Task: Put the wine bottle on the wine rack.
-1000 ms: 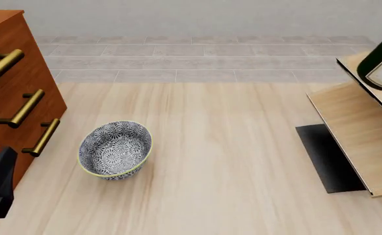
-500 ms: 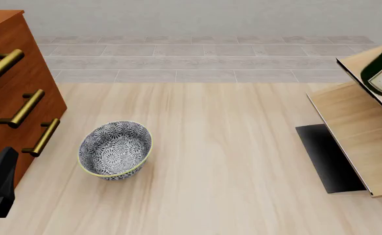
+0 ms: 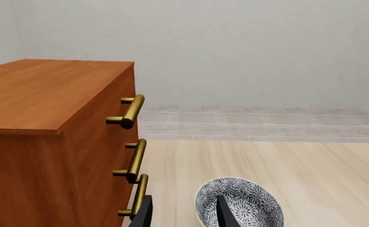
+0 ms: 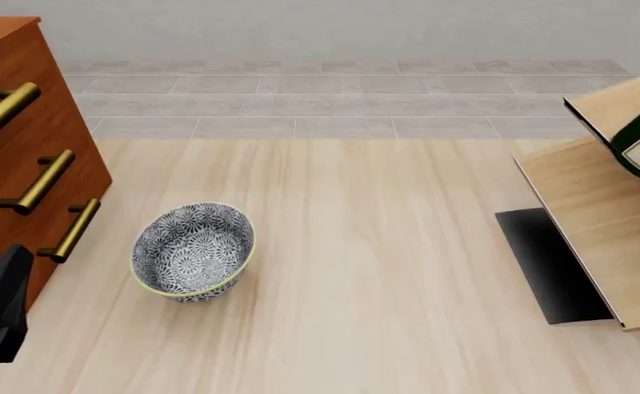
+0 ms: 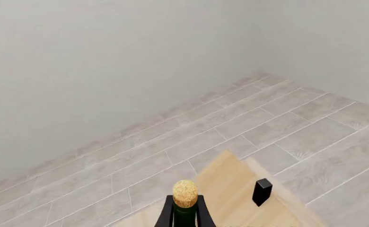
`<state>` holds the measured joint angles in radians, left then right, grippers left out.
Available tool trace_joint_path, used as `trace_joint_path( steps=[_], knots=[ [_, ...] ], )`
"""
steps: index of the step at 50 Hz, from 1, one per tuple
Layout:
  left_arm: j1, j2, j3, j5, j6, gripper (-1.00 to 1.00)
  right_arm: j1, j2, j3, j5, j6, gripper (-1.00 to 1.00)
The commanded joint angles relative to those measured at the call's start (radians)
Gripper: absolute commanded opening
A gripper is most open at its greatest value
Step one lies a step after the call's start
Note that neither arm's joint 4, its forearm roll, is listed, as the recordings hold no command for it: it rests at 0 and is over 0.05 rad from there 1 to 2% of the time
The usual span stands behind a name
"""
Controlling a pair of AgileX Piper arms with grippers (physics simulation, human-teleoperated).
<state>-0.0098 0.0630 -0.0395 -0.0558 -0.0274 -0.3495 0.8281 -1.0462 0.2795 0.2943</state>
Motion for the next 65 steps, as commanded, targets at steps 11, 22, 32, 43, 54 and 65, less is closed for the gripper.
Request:
trace_joint_path(
  steps=[11,22,32,43,54,65],
  knots=[
    [-0.003,0.001,0.005,-0.005,0.004,1.00,-0.043,0.020,0.017,-0.019,0.006,-1.00],
    [-0.004,-0.009,0.007,0.002,0.006,1.00,-0.064,0.058,0.024,-0.041,-0.008,-1.00],
    [0.000,-0.021,0.011,0.013,0.007,1.00,-0.084,0.081,0.034,-0.064,-0.005,-1.00],
    [0.003,-0.027,0.011,0.019,0.008,1.00,-0.109,0.090,0.050,-0.087,0.003,-1.00],
    [0.005,-0.023,0.009,0.019,0.011,1.00,-0.144,0.131,0.062,-0.120,0.012,-1.00],
    [-0.003,-0.005,-0.002,0.005,0.012,1.00,-0.186,0.174,0.033,-0.120,0.015,-1.00]
  ],
)
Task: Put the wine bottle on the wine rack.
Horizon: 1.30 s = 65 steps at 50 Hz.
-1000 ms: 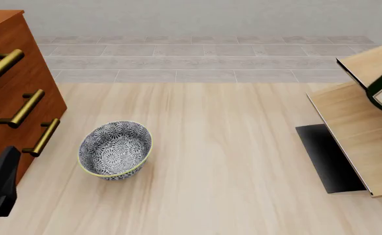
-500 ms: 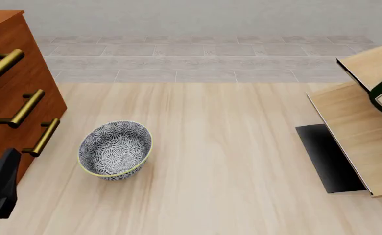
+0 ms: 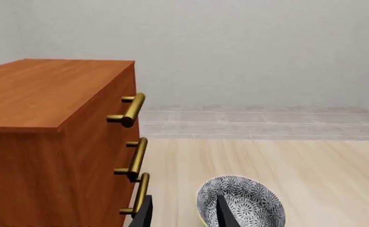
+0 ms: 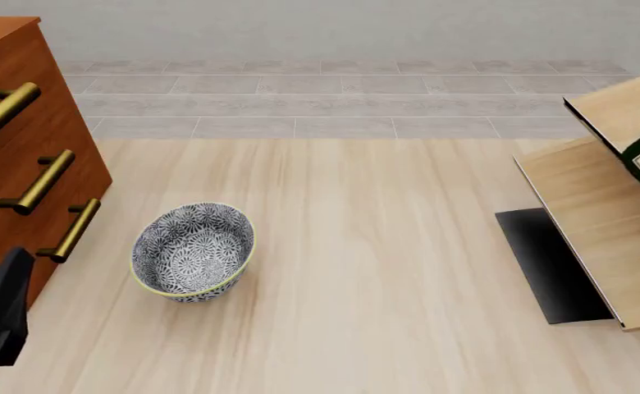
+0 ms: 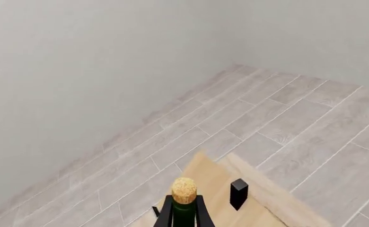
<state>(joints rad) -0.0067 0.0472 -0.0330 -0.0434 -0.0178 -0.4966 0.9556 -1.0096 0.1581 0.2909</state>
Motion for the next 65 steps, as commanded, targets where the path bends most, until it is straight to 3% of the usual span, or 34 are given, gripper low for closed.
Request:
trace_joint_path(
  steps=[1,65],
  knots=[
    [-0.007,0.014,-0.010,-0.009,0.004,1.00,-0.043,0.045,-0.007,-0.001,0.028,-1.00],
    [-0.010,0.019,-0.017,-0.001,0.010,1.00,-0.194,0.273,0.042,-0.152,0.023,-1.00]
  ],
)
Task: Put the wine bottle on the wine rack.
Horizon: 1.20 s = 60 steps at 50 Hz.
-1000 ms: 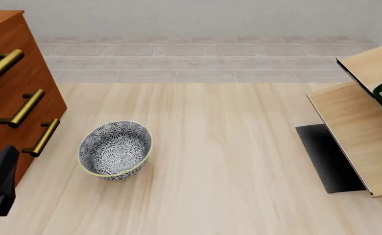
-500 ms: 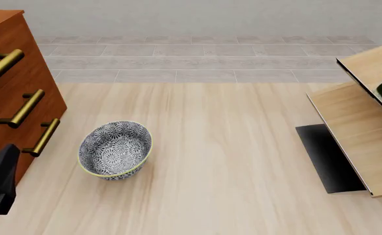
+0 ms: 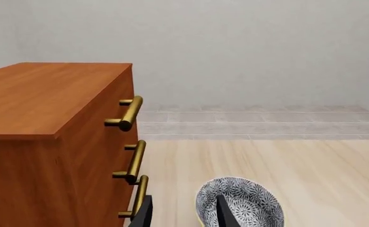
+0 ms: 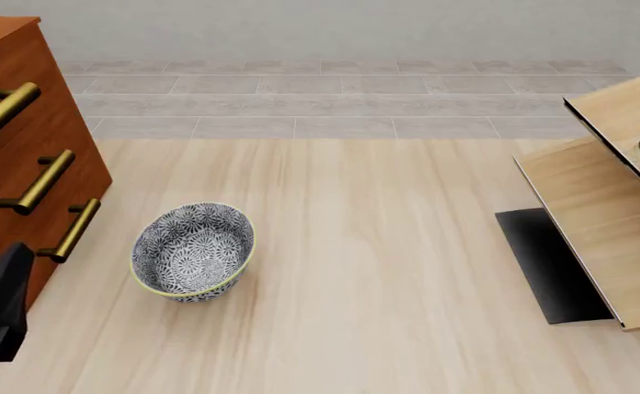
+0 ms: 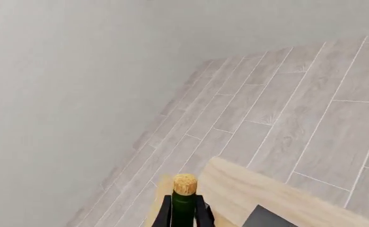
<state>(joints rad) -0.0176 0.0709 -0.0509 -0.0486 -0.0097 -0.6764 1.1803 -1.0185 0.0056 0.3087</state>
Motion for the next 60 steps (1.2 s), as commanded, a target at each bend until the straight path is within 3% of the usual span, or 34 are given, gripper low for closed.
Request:
trace_joint_path(
  steps=[1,51,52,60],
  knots=[
    [0.002,-0.003,0.001,0.004,0.000,1.00,-0.014,0.050,0.054,-0.003,0.007,-1.00],
    [0.004,0.017,0.025,-0.028,0.002,1.00,-0.018,0.089,0.063,-0.036,0.008,-1.00],
    [0.004,0.017,0.026,-0.029,0.003,1.00,-0.021,0.091,0.060,-0.034,0.000,1.00],
    [0.005,0.019,0.027,-0.031,0.001,1.00,-0.023,0.089,0.052,-0.028,0.003,1.00]
  ],
)
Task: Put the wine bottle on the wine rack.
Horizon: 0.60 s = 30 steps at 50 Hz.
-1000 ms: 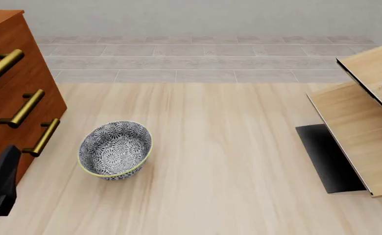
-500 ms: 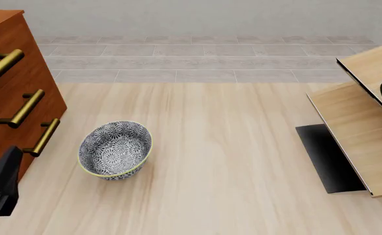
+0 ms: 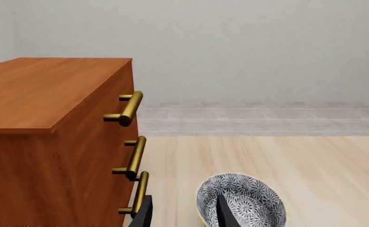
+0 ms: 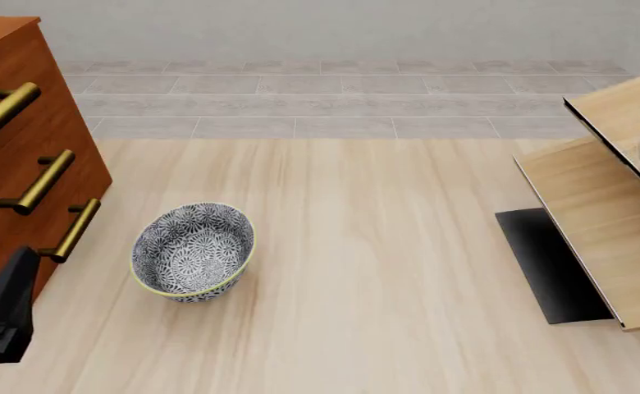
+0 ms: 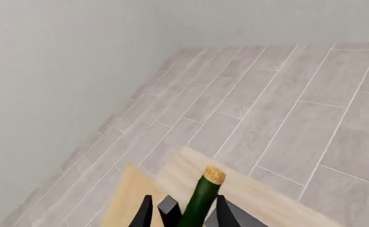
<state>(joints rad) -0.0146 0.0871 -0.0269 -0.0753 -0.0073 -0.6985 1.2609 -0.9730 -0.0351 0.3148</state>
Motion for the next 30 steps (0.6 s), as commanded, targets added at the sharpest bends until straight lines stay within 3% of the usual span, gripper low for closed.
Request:
trace_joint_path(
  steps=[1,30],
  knots=[
    [0.002,0.005,0.003,-0.007,-0.001,1.00,-0.001,0.006,0.005,0.015,-0.004,1.00],
    [-0.006,0.014,-0.009,-0.012,-0.004,1.00,-0.030,-0.046,-0.062,0.081,-0.014,1.00]
  ],
)
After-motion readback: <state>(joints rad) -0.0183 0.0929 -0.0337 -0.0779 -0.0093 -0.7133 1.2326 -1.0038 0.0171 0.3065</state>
